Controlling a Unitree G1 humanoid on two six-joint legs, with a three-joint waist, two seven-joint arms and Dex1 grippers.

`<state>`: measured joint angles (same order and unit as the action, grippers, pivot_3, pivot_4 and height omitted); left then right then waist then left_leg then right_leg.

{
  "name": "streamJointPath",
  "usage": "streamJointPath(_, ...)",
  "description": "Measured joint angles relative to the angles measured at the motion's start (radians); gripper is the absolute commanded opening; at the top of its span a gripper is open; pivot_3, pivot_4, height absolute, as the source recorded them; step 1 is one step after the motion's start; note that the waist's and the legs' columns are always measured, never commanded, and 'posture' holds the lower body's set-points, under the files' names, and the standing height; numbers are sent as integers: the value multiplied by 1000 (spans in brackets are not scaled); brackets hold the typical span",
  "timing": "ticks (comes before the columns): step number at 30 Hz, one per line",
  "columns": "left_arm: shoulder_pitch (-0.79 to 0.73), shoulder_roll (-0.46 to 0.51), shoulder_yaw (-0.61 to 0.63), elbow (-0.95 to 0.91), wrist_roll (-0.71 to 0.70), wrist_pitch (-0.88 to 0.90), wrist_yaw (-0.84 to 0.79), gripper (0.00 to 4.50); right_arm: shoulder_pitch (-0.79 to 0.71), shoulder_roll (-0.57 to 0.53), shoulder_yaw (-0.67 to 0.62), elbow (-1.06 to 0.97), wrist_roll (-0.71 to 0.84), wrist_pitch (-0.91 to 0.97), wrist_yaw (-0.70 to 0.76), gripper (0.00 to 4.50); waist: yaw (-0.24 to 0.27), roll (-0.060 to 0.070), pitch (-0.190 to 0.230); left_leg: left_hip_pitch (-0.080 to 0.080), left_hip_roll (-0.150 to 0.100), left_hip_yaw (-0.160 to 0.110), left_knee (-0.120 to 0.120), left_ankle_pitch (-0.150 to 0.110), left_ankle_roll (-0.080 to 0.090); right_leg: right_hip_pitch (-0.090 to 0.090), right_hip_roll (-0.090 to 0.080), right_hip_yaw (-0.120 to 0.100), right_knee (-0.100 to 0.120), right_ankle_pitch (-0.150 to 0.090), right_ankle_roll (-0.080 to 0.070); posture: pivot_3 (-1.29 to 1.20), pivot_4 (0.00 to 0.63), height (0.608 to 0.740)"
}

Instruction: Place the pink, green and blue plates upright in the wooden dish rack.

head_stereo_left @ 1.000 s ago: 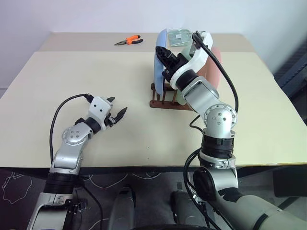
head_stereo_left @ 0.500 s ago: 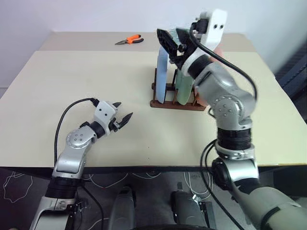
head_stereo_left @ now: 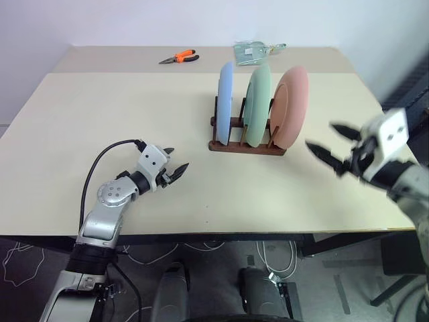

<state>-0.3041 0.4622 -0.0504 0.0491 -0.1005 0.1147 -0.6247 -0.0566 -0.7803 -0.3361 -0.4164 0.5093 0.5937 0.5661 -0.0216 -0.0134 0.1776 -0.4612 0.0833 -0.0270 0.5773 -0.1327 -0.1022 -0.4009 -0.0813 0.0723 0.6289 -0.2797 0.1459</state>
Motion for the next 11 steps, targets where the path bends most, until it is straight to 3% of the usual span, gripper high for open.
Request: streamJointPath(11,25,-3,13,-6,4,-14,29,3189,-107,82,101,311,-177,-248,14,3424,11,0,0,0,0,0,-1,0,0,0,0,0,1,0,1,0,150,740)
